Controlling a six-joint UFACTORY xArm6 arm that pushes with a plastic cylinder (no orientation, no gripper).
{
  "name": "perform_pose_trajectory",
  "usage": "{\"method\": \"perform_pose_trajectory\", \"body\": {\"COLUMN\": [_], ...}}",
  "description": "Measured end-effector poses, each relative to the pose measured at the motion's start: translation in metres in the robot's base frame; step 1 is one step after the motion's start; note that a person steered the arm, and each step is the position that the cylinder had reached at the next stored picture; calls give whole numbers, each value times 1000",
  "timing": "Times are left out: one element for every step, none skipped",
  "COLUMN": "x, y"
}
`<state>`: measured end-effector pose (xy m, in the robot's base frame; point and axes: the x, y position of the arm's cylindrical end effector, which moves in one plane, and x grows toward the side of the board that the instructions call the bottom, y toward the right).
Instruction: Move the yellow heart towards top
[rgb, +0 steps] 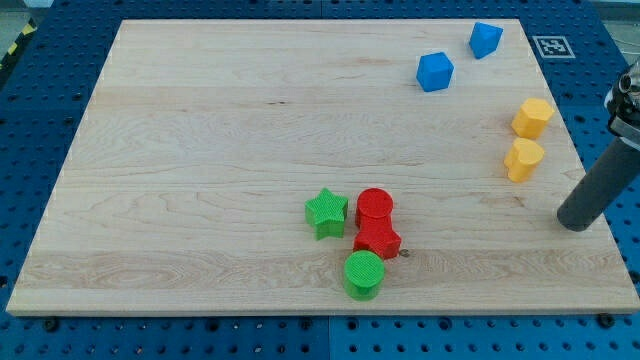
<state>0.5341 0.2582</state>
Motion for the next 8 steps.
{"method": "perform_pose_trajectory", "body": {"x": [-24,-49,-63,-64,-64,-64,-74,-96], "y": [0,0,-2,-13,-35,-63,-87,-109]}}
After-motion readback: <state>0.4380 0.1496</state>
